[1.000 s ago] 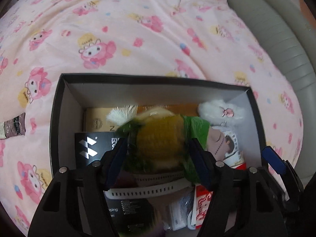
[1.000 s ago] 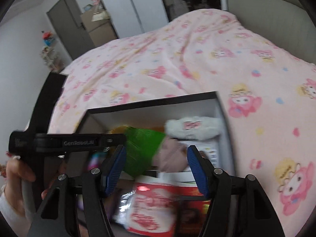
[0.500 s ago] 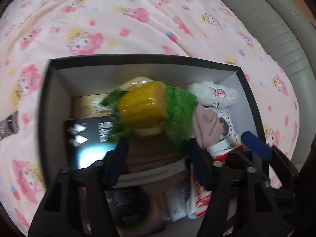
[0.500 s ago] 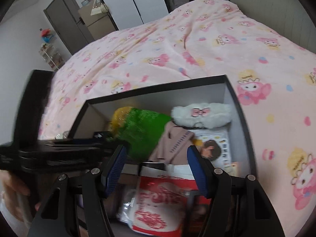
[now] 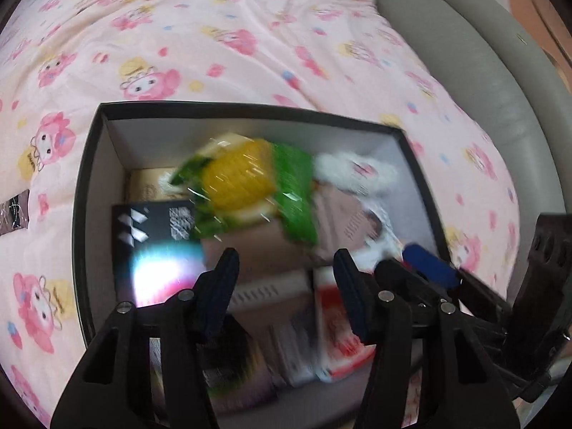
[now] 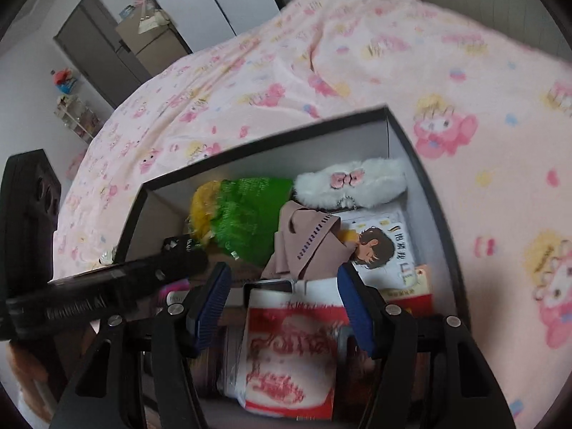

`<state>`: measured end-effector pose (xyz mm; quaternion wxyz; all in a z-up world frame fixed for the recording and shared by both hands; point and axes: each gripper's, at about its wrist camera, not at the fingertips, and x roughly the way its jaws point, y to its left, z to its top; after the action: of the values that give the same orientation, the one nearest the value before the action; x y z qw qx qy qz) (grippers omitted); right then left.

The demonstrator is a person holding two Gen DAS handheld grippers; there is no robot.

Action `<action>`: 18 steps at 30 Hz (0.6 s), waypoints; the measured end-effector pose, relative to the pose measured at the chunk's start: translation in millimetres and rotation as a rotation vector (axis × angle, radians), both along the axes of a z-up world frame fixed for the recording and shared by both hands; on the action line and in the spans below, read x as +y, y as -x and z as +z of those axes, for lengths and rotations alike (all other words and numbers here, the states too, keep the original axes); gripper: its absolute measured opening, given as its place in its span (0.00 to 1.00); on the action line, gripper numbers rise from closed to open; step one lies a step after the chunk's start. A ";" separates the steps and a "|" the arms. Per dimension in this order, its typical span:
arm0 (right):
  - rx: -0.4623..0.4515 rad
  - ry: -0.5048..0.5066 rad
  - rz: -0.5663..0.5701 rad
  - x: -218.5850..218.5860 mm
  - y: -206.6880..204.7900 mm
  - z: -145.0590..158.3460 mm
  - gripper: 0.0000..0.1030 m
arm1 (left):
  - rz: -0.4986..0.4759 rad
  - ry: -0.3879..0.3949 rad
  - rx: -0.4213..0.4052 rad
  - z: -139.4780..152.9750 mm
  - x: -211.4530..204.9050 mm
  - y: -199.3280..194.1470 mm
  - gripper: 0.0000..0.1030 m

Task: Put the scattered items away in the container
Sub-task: 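Carry the corn packet into the box and open the left gripper, then withdraw the left gripper toward the white-and-brown tube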

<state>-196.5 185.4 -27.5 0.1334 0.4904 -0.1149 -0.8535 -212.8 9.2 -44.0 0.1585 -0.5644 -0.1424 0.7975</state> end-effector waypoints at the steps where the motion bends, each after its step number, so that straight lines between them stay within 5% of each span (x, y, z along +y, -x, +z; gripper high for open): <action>1: 0.042 -0.005 -0.003 0.0 -14.7 11.0 0.58 | 0.005 0.004 0.023 8.3 2.0 -8.1 0.52; 6: 0.093 -0.013 -0.012 0.2 -63.4 36.9 0.58 | -0.043 -0.042 0.076 42.1 -2.5 -57.3 0.52; 9: 0.111 -0.019 0.033 -11.4 -85.3 54.8 0.58 | -0.061 0.005 0.122 66.9 -15.3 -85.3 0.52; 13: 0.146 -0.002 0.150 -53.8 -96.8 78.0 0.58 | -0.002 0.026 0.137 89.0 -61.0 -107.5 0.54; 18: 0.081 0.088 0.267 -127.5 -84.4 80.6 0.58 | 0.128 0.054 0.142 86.6 -149.6 -130.4 0.60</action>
<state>-112.1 57.8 53.1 0.2720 0.4602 -0.0806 -0.8413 -82.4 -140.4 42.6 0.1016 -0.5002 -0.1451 0.8476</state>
